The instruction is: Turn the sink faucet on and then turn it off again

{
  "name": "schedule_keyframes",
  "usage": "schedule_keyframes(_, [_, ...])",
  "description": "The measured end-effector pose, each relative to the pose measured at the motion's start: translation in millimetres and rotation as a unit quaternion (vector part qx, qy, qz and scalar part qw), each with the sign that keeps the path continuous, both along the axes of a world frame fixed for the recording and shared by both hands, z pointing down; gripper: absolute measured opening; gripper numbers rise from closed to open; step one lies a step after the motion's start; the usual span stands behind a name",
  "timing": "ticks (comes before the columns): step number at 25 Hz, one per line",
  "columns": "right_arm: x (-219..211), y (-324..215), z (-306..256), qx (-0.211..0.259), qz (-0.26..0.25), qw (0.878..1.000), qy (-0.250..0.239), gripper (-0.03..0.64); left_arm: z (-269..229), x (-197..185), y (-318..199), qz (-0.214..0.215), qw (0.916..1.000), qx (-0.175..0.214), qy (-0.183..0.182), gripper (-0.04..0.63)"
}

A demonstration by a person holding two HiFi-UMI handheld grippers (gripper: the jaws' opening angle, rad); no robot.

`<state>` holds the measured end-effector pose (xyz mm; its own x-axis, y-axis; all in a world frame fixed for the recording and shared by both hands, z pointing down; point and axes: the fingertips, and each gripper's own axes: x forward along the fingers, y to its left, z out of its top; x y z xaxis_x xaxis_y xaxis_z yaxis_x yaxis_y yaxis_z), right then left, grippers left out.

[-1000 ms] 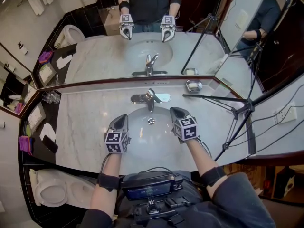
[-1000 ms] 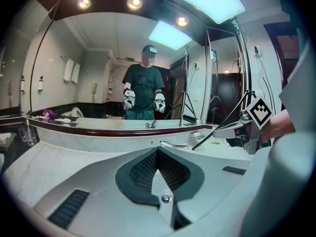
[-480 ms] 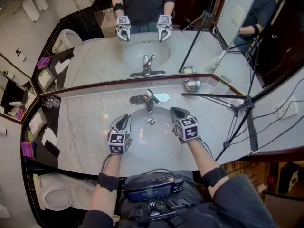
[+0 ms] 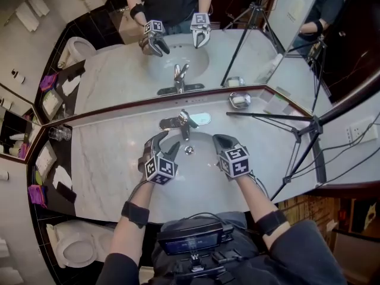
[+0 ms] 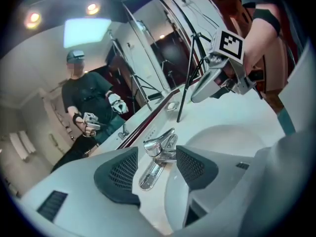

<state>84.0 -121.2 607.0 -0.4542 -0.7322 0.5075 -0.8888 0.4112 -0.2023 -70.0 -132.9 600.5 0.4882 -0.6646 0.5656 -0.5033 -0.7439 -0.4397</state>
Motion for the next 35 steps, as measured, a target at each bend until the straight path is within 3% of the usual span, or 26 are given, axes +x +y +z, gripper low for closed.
schedule_keyframes(9, [1.7, -2.9, 14.2, -0.017, 0.005, 1.0, 0.001, 0.018, 18.2, 38.5, -36.9, 0.064, 0.9947, 0.037, -0.071, 0.262])
schedule_keyframes(20, [10.8, -9.3, 17.1, -0.023, 0.017, 1.0, 0.003, 0.018, 68.2, 76.0, -57.0, 0.132, 0.9836, 0.024, -0.12, 0.285])
schedule_keyframes(35, [29.6, -8.2, 23.8, -0.033, 0.036, 0.999, 0.004, 0.018, 77.2, 93.9, -77.3, 0.113, 0.9869, 0.024, -0.112, 0.279])
